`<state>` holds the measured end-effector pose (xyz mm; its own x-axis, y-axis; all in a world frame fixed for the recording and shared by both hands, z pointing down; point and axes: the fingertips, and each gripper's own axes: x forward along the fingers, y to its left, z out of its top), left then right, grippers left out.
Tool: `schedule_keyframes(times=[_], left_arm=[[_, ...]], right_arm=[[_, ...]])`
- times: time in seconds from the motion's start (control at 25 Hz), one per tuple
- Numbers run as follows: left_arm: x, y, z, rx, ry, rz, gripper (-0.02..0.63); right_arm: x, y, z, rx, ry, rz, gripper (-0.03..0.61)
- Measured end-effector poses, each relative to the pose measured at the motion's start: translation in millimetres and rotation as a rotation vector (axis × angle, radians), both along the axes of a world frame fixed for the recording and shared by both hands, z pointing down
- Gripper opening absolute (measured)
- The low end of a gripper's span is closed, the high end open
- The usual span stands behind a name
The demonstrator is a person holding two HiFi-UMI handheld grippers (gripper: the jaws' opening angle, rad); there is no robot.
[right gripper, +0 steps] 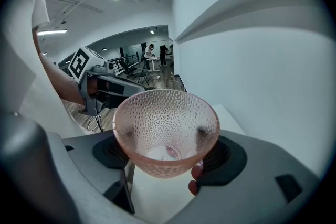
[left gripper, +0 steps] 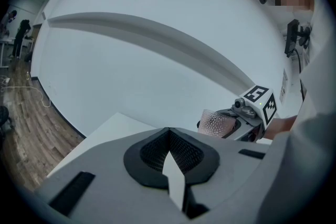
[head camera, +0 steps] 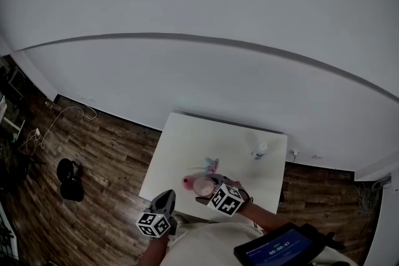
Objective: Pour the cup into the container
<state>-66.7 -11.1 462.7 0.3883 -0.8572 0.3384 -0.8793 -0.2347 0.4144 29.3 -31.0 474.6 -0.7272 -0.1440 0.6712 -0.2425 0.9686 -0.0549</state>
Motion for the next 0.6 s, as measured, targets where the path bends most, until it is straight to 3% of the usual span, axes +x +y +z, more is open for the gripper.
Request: schedule_keyframes(times=[0.6], left_arm=[[7,-3,4,-0.008,-0.023,0.042,0.009]], right_arm=[[10,-6,13,0.038,0.008,0.012,0.379]])
